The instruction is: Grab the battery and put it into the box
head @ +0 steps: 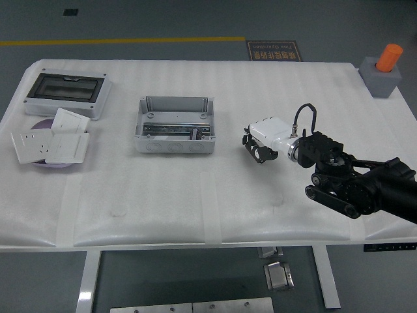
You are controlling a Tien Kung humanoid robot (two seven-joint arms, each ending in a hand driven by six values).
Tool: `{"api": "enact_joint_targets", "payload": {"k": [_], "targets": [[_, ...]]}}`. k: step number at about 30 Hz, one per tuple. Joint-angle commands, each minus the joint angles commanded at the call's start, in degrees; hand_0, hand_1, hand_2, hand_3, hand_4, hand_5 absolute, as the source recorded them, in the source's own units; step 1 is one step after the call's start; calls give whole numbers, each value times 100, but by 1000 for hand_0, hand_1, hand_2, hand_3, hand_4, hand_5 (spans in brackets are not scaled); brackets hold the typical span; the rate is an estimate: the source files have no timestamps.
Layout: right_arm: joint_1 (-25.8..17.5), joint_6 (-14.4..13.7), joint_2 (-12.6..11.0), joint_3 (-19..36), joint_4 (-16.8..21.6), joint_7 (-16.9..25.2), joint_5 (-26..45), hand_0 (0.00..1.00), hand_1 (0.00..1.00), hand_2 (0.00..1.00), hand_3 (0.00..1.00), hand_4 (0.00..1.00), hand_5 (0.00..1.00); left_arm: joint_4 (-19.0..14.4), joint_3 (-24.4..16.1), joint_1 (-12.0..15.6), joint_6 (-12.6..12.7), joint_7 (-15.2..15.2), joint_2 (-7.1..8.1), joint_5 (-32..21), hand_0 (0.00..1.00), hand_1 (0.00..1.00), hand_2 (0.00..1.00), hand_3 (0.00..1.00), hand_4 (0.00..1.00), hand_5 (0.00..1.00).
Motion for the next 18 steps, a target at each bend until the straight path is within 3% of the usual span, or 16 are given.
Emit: {"api": "enact_joint_targets", "payload": {"k": [2, 3, 8, 9, 14, 15, 18], "targets": [[3, -139, -39, -73, 51, 20, 184, 760, 667, 651, 623, 198, 78, -1, -4, -6, -1, 3, -3, 7, 593, 618, 501, 613, 525, 443], [1, -180, -61, -65, 80, 26, 236, 796, 700, 721, 811, 635, 227, -1, -6, -7, 0, 4, -4, 9, 593, 619, 498, 613, 534, 451], [10, -126, -198, 149, 254, 30, 244, 796, 700, 721, 811, 635, 227, 3, -25, 4, -2, 15, -6, 27, 593, 619, 498, 613, 534, 451], [21, -90, -224, 178, 288, 23, 218, 823, 727, 772, 893, 765, 355, 4, -27, 6, -1, 16, -6, 26, 593, 619, 497, 614, 536, 462], [75, 124, -311, 219, 407, -34, 90, 823, 727, 772, 893, 765, 355, 8, -24, 1, -1, 15, -15, 3, 593, 619, 497, 614, 536, 462], [90, 173, -325, 207, 434, -51, 56, 850, 749, 799, 924, 931, 526, 8, -18, 0, -1, 12, -18, -8, 593, 618, 494, 614, 536, 465], [144, 338, -374, 139, 532, -123, -95, 850, 749, 799, 924, 931, 526, 8, 1, -2, 2, 4, -20, -44, 593, 618, 494, 614, 536, 465]]}}
